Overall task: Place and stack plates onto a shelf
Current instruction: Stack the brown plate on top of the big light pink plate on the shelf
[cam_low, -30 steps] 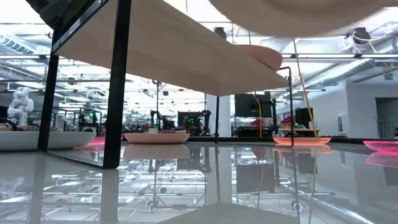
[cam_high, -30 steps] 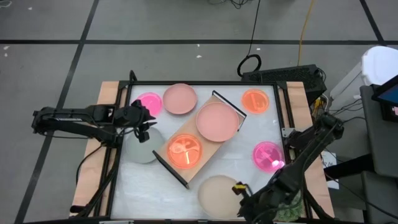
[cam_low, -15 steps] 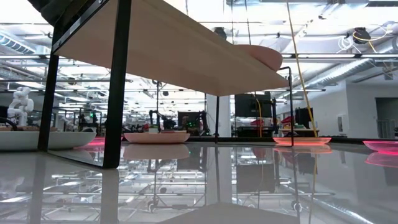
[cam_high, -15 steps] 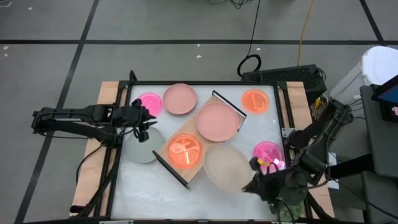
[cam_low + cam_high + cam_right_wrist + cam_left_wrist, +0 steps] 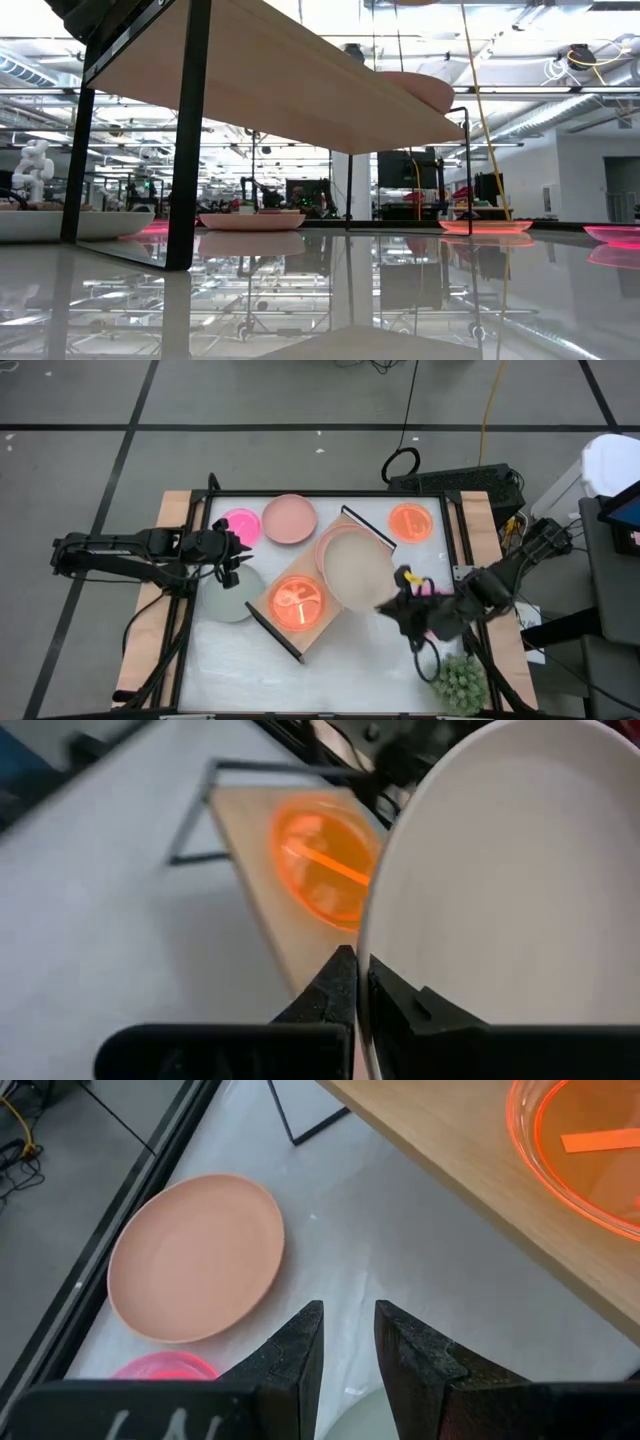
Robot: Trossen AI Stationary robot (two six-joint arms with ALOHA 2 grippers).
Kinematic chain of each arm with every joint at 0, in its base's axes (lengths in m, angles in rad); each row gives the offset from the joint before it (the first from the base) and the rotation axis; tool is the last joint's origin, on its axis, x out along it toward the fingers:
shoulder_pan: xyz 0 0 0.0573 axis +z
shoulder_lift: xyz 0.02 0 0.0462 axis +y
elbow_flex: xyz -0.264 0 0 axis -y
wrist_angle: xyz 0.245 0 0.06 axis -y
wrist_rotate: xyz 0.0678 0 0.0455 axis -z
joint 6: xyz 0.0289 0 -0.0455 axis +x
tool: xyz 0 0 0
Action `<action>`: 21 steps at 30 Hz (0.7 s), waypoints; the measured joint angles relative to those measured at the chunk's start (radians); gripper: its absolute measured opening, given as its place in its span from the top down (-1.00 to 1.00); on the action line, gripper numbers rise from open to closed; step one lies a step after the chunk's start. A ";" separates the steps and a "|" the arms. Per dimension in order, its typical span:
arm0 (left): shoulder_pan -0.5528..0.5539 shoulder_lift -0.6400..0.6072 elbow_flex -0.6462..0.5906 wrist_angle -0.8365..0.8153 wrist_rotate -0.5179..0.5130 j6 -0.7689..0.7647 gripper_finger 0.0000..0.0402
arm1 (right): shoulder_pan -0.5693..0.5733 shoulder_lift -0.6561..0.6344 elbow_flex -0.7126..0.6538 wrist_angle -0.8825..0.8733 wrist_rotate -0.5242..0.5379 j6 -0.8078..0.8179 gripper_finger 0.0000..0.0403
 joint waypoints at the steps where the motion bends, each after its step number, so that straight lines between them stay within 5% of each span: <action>1: 0.000 0.000 0.000 0.000 0.000 0.000 0.51 | -0.023 0.000 0.000 0.000 0.000 -0.014 1.00; 21: 0.000 0.000 0.000 0.004 0.000 -0.009 0.51 | -0.398 0.047 0.000 -0.134 -0.258 -0.069 1.00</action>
